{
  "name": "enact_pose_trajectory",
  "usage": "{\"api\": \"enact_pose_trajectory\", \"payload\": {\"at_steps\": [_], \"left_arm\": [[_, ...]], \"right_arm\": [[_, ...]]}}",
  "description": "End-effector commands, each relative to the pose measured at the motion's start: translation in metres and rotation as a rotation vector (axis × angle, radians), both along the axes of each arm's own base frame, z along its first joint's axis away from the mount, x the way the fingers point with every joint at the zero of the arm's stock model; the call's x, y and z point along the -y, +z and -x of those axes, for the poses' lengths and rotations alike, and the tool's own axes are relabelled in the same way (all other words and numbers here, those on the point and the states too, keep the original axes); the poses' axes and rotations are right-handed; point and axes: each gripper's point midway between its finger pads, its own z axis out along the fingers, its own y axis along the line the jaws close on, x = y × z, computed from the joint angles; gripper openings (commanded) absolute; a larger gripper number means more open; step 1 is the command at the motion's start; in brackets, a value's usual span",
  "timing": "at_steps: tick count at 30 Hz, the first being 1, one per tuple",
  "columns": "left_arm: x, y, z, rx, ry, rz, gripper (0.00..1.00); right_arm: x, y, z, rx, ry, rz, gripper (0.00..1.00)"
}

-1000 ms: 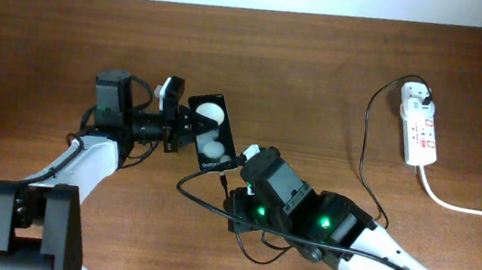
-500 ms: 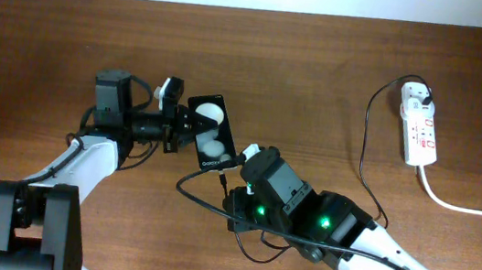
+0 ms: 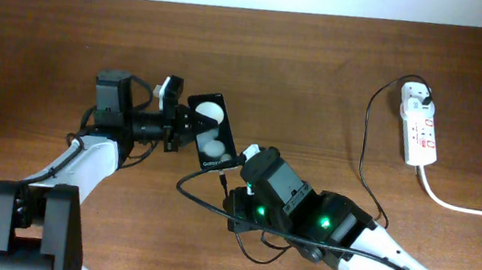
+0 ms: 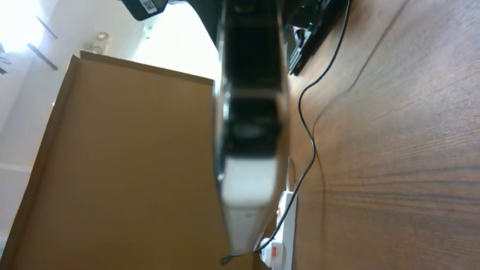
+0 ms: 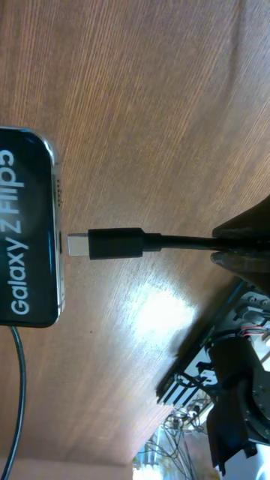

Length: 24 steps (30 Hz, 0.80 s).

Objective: Plug charger to phone and switch on socket
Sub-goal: 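Align the USB-C plug below the phone port with the right gripper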

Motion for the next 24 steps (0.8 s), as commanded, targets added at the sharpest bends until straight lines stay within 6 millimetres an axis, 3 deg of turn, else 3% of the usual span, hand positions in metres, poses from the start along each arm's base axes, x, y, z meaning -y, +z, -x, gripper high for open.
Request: {"api": "enact_pose_trajectory", "payload": {"at_steps": [1, 6, 20, 24], "left_arm": [[-0.0008, 0.0038, -0.0011, 0.048, -0.01, 0.002, 0.0], [-0.0008, 0.0037, -0.0011, -0.023, -0.001, 0.013, 0.0], [-0.0003, 0.0046, 0.0002, -0.023, -0.008, 0.019, 0.0], [-0.0005, 0.0046, 0.0001, -0.023, -0.008, 0.019, 0.0]], "right_arm": [[0.0, 0.004, 0.0026, 0.018, 0.014, -0.005, 0.04], [0.0, 0.0039, 0.0027, 0.017, 0.014, -0.005, 0.04], [-0.0007, 0.0057, -0.0016, 0.038, 0.007, -0.007, 0.04], [0.0001, -0.0036, 0.0007, 0.01, 0.012, 0.019, 0.04]]}}
